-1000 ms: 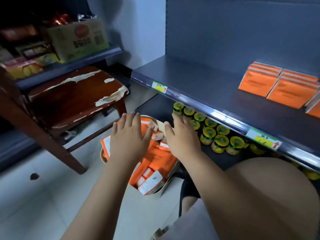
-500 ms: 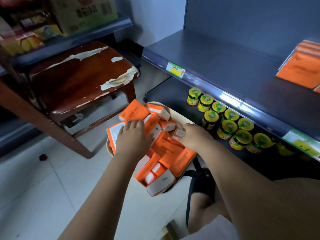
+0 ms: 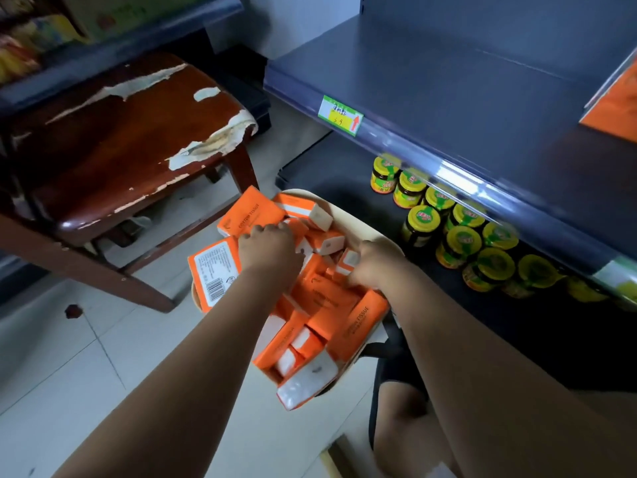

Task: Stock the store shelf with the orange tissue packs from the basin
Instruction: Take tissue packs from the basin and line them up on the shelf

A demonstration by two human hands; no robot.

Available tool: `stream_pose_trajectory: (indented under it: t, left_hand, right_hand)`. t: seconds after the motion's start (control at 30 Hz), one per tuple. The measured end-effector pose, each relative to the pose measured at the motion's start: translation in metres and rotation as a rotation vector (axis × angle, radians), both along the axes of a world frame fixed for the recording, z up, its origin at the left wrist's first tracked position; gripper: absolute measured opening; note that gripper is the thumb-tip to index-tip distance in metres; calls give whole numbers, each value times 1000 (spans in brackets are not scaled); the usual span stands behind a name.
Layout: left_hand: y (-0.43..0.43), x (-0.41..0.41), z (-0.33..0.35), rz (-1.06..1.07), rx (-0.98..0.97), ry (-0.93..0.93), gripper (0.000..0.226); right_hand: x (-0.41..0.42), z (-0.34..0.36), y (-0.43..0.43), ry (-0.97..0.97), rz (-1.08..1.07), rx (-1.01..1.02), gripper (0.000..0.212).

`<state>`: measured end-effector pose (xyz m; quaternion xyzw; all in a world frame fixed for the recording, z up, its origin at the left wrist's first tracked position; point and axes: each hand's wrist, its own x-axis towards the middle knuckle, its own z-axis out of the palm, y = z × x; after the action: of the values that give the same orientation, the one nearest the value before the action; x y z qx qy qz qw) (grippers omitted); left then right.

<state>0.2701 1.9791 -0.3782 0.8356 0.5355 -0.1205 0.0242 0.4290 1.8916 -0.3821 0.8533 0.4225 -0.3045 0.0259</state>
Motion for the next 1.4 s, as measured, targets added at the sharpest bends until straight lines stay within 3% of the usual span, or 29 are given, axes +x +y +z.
stream_pose_trajectory:
  t: [0.13,0.33,0.43,0.57,0.67,0.73,0.9,1.07,1.23,1.3,1.4]
  left_hand:
    - [15,0,-10,28,11,1,56]
    - [19,0,-6,54,-3,-108,30]
    - [17,-4,9,94,-10,-233,30]
    - [6,-13,30,177,5,-488,25]
    - [-6,-18,55,260,-42,-658,22]
    - [-13,-22,67,316,-117,-794,19]
    - [-26,-25,90,439,-326,-1132,44]
    - [-42,-20,116,450,-449,-1288,35]
    - [-68,-5,140,349,-589,-1436,19]
    - [-77,1,146,307,-631,-1484,29]
    - [-91,13,154,243,-699,-1539,65]
  right_hand:
    - [16,-8,4,167,-142,135,48]
    - [30,-8,1,174,-298,331,41]
    - [37,2,3,423,-538,409,41]
    - [38,21,4,940,-913,527,39]
    - [33,35,0,1164,-936,592,64]
    - [30,46,-2,1224,-893,644,64]
    - [21,74,-15,1304,-849,723,31]
    - [27,107,-41,1359,-771,772,36]
    - [46,132,-68,1205,-739,833,35]
    - [52,143,-78,1111,-737,866,34]
    - [61,161,-97,965,-721,898,48]
